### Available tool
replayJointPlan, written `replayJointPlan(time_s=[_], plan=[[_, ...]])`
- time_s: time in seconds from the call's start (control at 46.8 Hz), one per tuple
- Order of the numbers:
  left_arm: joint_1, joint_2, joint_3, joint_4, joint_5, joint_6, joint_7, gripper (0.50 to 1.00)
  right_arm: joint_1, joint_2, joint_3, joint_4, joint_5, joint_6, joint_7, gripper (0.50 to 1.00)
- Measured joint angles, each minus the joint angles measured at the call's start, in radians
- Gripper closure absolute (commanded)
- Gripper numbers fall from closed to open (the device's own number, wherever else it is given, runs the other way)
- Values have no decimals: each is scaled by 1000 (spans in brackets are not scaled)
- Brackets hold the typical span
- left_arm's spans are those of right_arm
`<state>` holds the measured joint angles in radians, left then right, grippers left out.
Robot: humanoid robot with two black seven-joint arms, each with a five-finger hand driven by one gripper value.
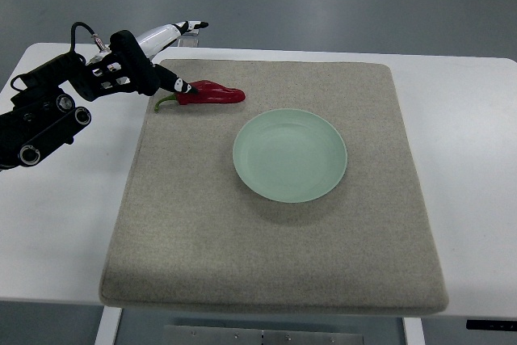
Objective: Place red pepper on plate with left hand
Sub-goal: 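Reach the left hand forward over the red pepper, then lower the left hand and close its fingers around the red pepper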
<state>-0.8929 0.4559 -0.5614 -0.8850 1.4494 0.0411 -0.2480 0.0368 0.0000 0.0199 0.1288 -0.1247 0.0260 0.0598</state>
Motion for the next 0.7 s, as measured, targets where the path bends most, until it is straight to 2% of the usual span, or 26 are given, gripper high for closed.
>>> replayJointPlan(time_s=[0.214,0.32,0.491,0.534,0.641,0.705], plan=[[0,0,2,2,78,2,0,570,0,0,0,0,0,0,0,572],[1,-4,3,24,100,2,1,632,0,0,0,0,0,0,0,572],[3,-37,10,70,126,2,1,651,0,0,0,0,-1,0,0,572],[3,-44,20,72,126,3,1,679,0,0,0,0,-1,0,0,572],[3,-55,30,74,126,3,1,684,0,0,0,0,-1,0,0,572],[2,-60,30,74,126,3,1,714,0,0,0,0,-1,0,0,572]])
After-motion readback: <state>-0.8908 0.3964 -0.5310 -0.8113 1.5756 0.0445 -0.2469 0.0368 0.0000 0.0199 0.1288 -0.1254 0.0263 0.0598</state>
